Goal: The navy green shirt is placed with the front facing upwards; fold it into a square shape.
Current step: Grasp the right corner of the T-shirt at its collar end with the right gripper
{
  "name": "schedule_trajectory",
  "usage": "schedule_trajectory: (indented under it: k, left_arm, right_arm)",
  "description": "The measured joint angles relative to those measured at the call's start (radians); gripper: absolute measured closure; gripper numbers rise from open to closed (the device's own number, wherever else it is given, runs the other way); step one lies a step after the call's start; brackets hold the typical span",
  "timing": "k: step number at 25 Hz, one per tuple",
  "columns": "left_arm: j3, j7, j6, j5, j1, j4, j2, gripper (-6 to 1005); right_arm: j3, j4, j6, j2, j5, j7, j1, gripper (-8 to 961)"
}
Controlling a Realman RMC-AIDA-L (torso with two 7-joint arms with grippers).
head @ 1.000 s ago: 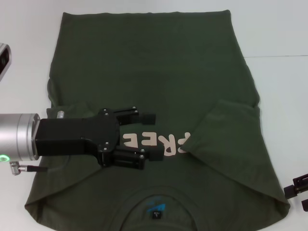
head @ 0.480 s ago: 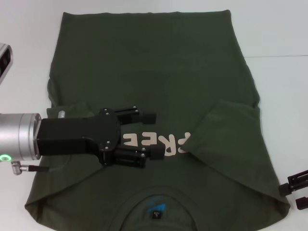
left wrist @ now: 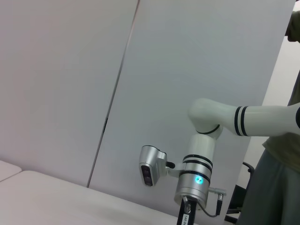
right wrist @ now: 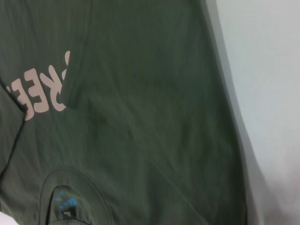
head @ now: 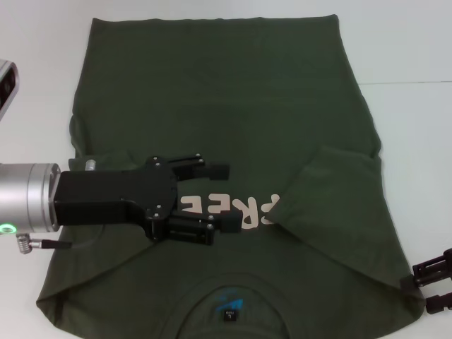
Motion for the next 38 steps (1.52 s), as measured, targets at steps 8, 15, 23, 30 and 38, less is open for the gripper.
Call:
schedule_trajectory:
  k: [8,15,23,30,38]
  left_arm:
    - [0.0,0.0,0.0,0.0,0.0,0.0,0.0,63]
    - [0.0,0.0,-0.001,0.0,0.0,-0.001,0.0,64]
    - [0.0,0.0,-0.002,0.0,0.0,0.0,0.0,64]
    - [-0.002,0.0,-0.005,0.0,0.0,0.0,0.0,64]
    - [-0.002,0.001,-0.007,-0.001,0.0,-0.003,-0.002,64]
  right_arm:
    - [-0.002,0.011,0.016,0.002,-0.002,-0.005,0.003,248]
    - [-0.003,0.021,0.026,0.006,-0.002,-0.006,0.004,252]
    - [0.0,0.034,0.049,0.016,-0.004,-0.019,-0.004,289]
    - [0.006,0.003,0.051,0.019,0.0,-0.027,-0.012,554]
    - [0.007,-0.003,0.046,0.021,0.002,-0.028,-0.011,807]
